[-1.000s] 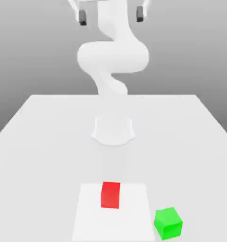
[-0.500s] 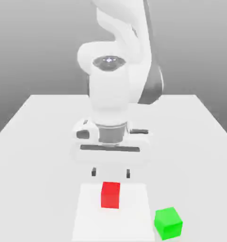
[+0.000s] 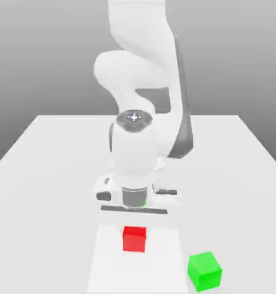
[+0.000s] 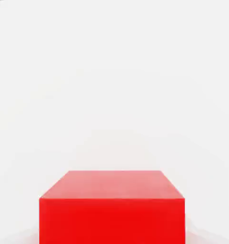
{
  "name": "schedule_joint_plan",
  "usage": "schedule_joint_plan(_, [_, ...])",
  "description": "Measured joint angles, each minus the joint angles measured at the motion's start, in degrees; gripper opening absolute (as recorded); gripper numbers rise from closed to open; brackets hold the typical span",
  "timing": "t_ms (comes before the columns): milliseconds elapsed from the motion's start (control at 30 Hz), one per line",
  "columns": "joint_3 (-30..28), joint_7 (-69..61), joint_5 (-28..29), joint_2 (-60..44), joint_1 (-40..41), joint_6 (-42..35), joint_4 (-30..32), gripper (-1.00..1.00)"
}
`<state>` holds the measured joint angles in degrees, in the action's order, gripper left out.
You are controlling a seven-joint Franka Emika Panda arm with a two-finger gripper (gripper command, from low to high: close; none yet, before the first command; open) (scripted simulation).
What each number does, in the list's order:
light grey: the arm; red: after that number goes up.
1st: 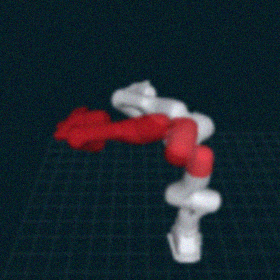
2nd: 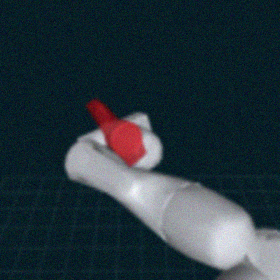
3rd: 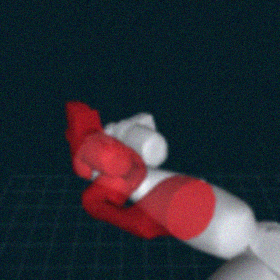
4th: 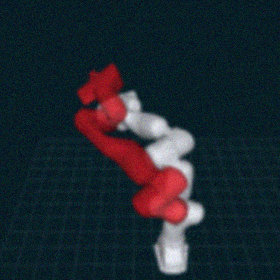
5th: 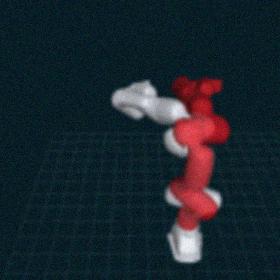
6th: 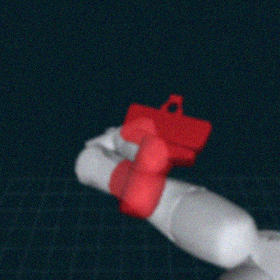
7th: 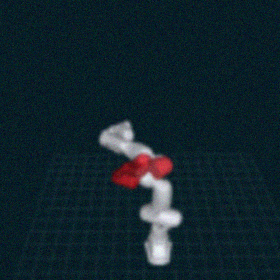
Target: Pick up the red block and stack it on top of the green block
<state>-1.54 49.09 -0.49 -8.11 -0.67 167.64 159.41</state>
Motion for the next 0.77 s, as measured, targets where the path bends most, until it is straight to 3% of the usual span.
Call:
schedule_joint_plan(167, [0.87,-1.41,1.01,7.5,0.06,-7.91,-0.34,-1.0])
schedule_joint_plan(467, [8.31,-21.42,2.28,2.47,-7.4,-17.72,-15.06,-1.0])
schedule_joint_plan(633, [8.51,-23.39,4.52,-5.9,-8.59,-12.37,-17.95,-1.0])
schedule_joint_plan(667, [8.21,-23.06,5.04,-7.52,-8.81,-10.88,-18.07,1.0])
schedule_joint_plan(767, [8.21,-23.06,5.04,-7.52,-8.81,-10.88,-18.07,1.0])
